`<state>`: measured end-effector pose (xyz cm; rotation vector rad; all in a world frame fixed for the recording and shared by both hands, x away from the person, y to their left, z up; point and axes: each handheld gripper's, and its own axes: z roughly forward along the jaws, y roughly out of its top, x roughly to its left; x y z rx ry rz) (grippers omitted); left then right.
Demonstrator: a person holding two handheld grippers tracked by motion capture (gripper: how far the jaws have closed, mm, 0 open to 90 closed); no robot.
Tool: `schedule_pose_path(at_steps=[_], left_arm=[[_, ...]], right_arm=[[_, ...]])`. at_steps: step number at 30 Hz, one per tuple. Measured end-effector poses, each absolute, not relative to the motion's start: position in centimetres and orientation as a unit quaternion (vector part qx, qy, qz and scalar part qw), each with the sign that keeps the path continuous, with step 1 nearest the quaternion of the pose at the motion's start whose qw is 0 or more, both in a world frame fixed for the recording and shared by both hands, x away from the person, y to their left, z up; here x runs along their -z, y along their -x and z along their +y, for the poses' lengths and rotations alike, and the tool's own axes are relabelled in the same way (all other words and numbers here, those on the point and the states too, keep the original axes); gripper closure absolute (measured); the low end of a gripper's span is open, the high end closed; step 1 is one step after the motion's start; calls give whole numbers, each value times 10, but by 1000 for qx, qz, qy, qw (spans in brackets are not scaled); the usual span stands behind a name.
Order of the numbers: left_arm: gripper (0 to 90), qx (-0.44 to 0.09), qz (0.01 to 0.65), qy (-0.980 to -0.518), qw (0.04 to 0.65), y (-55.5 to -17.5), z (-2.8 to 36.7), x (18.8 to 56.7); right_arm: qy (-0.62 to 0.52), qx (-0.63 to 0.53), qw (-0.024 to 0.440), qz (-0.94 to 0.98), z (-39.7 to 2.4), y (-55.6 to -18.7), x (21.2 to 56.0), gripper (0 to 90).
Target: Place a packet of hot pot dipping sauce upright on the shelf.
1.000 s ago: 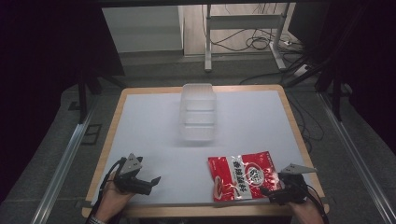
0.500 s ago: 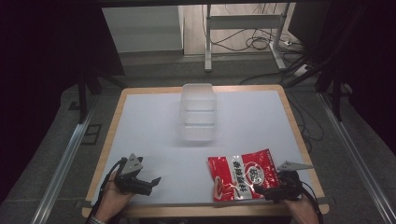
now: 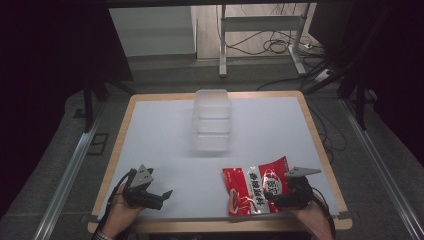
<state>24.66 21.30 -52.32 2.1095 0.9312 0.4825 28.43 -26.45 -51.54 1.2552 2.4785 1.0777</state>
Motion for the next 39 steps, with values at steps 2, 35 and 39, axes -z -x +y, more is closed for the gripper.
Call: schedule_pose_path(at_steps=[2, 35, 39], left_arm=[[0, -189, 365, -827, 382, -246, 213, 523], [0, -203, 360, -828, 378, -246, 211, 523], [0, -204, 361, -827, 380, -246, 211, 523]], right_arm=[[-423, -358, 86, 828, -263, -285, 513, 370], [-388, -392, 86, 830, -242, -294, 462, 875], [-382, -405, 75, 827, -240, -296, 453, 875]])
